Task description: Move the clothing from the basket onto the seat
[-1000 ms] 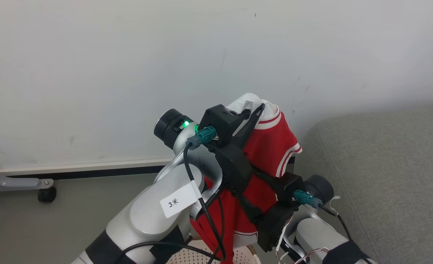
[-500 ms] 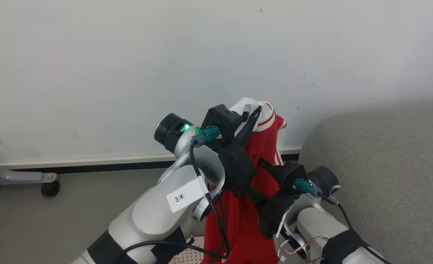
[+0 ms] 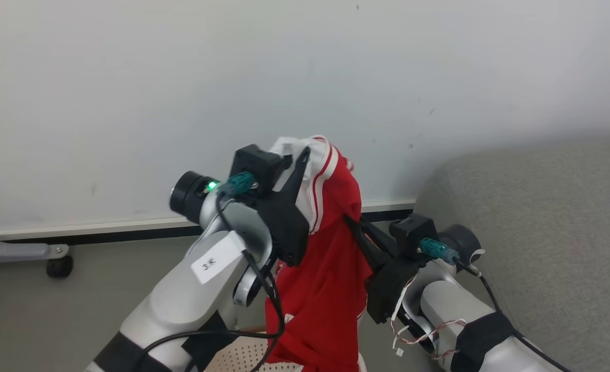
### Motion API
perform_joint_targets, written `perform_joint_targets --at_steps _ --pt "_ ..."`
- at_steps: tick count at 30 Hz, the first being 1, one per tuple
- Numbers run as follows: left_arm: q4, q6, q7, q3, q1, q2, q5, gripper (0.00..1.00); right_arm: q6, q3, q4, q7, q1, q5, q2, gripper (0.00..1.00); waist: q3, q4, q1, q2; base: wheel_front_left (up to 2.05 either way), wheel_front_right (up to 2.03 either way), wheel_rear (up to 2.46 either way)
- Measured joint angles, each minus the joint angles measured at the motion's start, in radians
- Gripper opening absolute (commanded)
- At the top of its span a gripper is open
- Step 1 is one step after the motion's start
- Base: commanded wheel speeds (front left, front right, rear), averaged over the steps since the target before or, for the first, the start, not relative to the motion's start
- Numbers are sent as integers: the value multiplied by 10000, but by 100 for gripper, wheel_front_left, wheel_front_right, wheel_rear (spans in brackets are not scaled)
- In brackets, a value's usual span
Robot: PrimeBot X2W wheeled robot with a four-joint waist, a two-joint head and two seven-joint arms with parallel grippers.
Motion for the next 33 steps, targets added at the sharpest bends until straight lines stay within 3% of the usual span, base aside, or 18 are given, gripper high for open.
perform_joint_targets --at_steps 2,8,22,33 --pt "73 15 -161 173 162 104 -69 100 42 -128 88 2 -45 -2 4 0 14 -113 0 0 0 0 0" --pt "150 73 -731 428 676 222 -351 100 174 -399 81 0 -202 -15 -125 0 48 -526 0 0 0 0 0" --pt "-50 73 -1705 345 2426 228 -422 100 159 -811 -1112 0 -289 -479 -1360 0 73 -1731 0 0 0 0 0" --pt "-196 75 -1885 259 3331 207 -422 100 -267 -1292 -2424 0 58 -838 -2477 0 100 -2984 0 0 0 0 0"
